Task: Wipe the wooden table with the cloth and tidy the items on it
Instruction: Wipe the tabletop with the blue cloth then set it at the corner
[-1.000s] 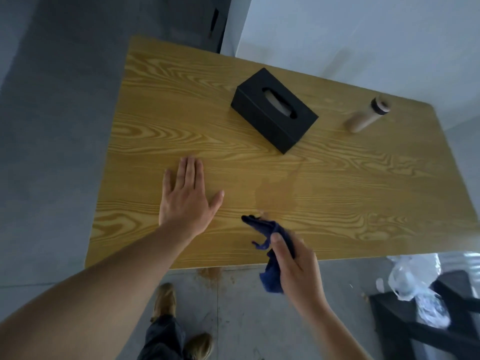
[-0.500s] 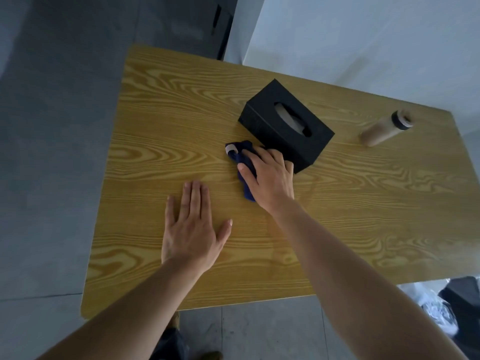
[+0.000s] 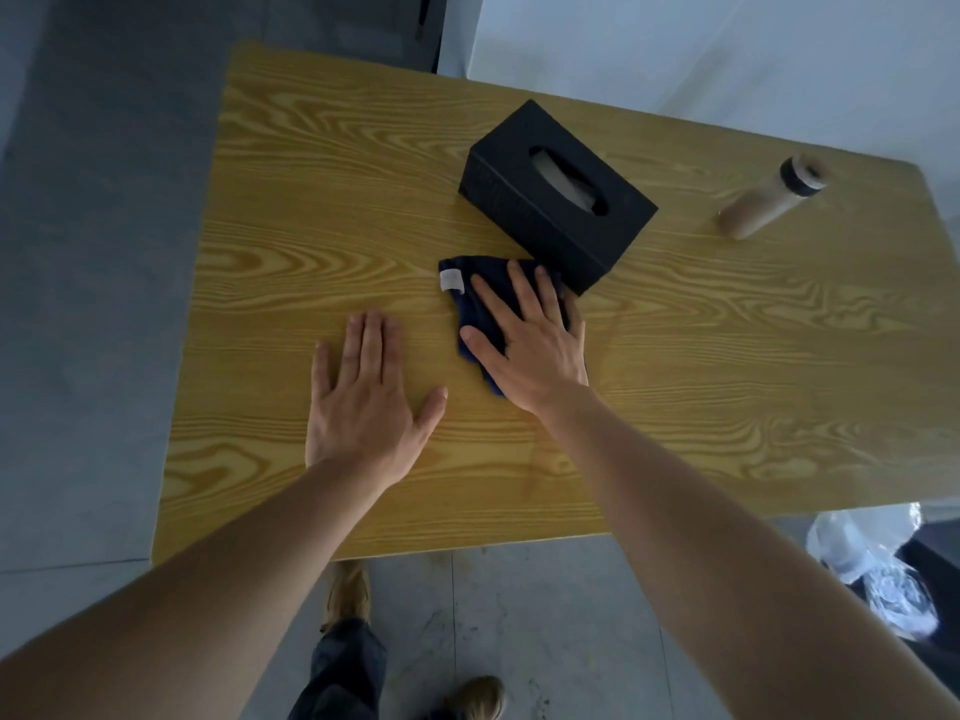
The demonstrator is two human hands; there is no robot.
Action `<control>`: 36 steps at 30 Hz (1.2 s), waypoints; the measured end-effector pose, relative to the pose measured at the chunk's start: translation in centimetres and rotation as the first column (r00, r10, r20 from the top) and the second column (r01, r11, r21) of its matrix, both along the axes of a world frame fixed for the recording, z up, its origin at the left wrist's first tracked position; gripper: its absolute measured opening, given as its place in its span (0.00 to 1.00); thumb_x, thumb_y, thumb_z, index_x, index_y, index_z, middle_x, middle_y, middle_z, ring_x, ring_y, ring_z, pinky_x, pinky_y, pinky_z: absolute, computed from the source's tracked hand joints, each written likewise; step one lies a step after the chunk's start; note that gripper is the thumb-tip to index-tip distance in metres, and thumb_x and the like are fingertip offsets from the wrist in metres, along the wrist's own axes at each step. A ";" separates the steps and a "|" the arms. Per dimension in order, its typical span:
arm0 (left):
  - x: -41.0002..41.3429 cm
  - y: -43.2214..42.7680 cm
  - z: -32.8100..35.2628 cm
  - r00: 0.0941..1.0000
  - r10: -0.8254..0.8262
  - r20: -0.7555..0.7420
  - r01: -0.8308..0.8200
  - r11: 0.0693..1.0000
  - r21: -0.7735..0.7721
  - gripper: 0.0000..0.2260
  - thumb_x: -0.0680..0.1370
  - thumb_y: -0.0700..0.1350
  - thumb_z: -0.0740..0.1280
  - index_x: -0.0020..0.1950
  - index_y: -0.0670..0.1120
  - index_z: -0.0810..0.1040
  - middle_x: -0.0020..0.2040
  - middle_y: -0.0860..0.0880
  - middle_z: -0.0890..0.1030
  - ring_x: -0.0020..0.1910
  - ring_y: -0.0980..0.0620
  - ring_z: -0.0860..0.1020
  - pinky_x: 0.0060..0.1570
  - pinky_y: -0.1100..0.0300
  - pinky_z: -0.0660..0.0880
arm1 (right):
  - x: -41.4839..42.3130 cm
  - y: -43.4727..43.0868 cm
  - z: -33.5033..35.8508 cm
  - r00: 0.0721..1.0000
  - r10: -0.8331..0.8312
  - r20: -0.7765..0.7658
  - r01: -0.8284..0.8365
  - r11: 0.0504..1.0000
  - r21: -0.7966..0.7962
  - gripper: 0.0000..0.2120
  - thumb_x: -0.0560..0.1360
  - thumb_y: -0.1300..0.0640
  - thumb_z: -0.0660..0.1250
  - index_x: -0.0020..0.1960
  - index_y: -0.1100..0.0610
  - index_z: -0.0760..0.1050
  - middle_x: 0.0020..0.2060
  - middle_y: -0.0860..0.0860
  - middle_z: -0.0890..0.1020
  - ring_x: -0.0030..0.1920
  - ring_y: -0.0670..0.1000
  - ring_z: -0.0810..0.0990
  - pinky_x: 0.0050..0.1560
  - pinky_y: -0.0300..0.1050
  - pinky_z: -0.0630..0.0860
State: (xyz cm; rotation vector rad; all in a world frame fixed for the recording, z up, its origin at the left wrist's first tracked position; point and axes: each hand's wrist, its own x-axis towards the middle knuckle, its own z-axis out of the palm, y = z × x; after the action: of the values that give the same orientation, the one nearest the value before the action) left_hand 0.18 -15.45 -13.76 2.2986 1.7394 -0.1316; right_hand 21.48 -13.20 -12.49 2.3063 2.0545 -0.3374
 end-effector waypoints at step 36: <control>6.6 -4.3 1.8 0.997 0.002 0.082 -0.003 1.000 0.015 0.36 0.85 0.64 0.44 0.86 0.44 0.44 0.87 0.44 0.44 0.85 0.46 0.42 0.82 0.44 0.42 | 0.6 -24.6 -1.7 0.957 0.126 -0.260 -0.067 0.972 0.224 0.24 0.84 0.40 0.56 0.77 0.44 0.71 0.79 0.44 0.69 0.80 0.49 0.62 0.70 0.46 0.61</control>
State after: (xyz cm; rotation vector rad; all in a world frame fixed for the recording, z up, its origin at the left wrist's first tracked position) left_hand 6.77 -19.75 -11.95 2.2782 1.7083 -0.0231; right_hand 22.12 -37.84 -14.20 2.3790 2.4362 -0.4770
